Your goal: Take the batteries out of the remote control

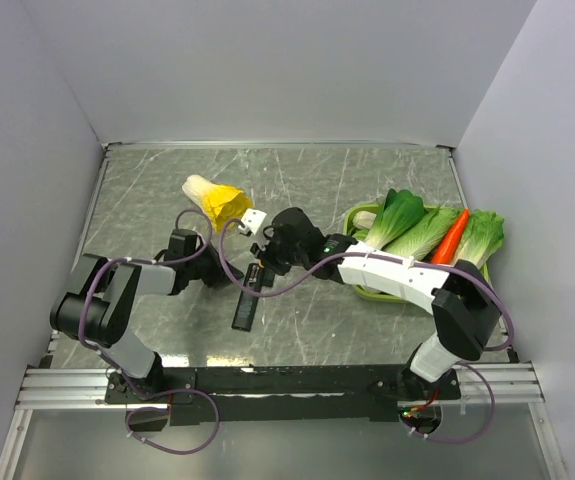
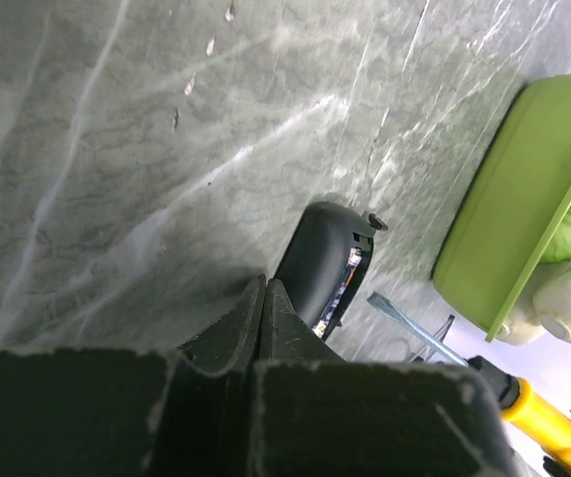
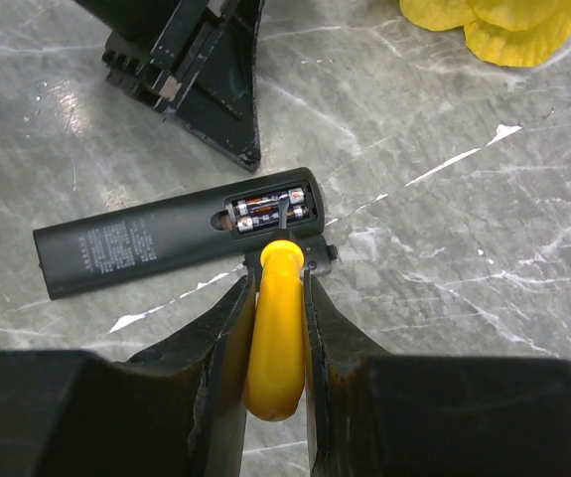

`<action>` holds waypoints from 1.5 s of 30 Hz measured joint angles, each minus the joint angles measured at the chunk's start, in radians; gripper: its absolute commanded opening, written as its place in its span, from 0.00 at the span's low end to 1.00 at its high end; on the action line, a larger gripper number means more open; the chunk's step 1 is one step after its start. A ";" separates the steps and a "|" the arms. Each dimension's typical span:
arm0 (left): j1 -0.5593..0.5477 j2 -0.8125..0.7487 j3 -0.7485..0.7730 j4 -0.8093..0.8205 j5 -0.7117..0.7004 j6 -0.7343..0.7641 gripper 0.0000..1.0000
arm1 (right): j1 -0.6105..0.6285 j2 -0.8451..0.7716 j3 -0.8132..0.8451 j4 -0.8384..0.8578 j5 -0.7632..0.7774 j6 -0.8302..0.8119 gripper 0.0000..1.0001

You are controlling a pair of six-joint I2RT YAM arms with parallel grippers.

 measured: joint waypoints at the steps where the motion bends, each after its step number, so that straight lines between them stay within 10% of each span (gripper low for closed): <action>1: -0.002 0.000 -0.002 0.003 0.003 -0.003 0.01 | 0.000 0.005 0.006 -0.004 0.001 0.000 0.00; 40: -0.022 0.037 -0.014 0.085 0.011 -0.048 0.01 | 0.017 0.126 0.099 -0.013 0.000 0.035 0.00; 45: -0.023 0.037 -0.011 0.077 0.007 -0.045 0.23 | 0.017 0.106 0.013 0.140 0.005 0.068 0.00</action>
